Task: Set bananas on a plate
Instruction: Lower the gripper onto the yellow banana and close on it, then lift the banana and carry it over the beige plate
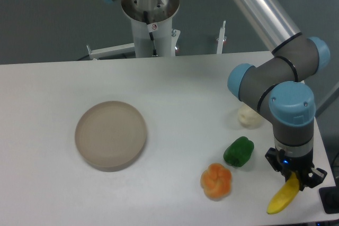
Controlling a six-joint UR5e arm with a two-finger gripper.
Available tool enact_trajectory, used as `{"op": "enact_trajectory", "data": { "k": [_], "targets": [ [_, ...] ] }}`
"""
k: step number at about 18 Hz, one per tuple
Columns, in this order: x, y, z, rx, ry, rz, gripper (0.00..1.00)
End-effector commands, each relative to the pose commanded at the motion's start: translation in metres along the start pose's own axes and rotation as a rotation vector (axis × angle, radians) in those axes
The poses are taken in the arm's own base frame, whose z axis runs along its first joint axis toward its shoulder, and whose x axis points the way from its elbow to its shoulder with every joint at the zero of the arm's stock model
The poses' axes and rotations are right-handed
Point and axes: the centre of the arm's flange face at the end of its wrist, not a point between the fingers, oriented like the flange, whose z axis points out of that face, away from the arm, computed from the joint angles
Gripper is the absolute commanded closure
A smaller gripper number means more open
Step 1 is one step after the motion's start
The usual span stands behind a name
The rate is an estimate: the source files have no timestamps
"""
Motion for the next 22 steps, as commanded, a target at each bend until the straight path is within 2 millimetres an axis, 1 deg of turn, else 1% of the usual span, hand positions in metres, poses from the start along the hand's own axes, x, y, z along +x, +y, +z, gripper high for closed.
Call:
{"op": "enact_trajectory", "data": {
  "k": [1,4,7,9,10,12,14,15,16,19,21,22],
  "targets": [
    [0.001,0.000,0.001,0.002,0.004,0.002,0.82],
    [0.000,0.000,-0.003,0.012,0.002,0.000,0.82],
    [0.005,-0.001,-0.004,0.010,0.011,0.001,0.82],
    [0.008,-0.004,-0.008,0.012,0.014,0.000,0.82],
    [0.012,-0.007,-0.015,0.014,0.013,-0.018,0.82],
    [0.022,-0.006,-0.029,0.014,0.019,-0.061,0.82],
    [0.038,-0.004,-0.048,0.030,0.043,-0.069,0.82],
    [0.052,-0.001,-0.061,0.051,0.076,-0.109,0.82],
    [0.061,0.001,-0.073,0.068,0.097,-0.146,0.82],
    [0.087,0.005,-0.099,0.101,0.148,-0.218,0.82],
    [0.114,-0.010,-0.119,0.112,0.194,-0.281,0.82],
    [0.135,-0.020,-0.133,0.106,0.226,-0.320,0.82]
  ]
}}
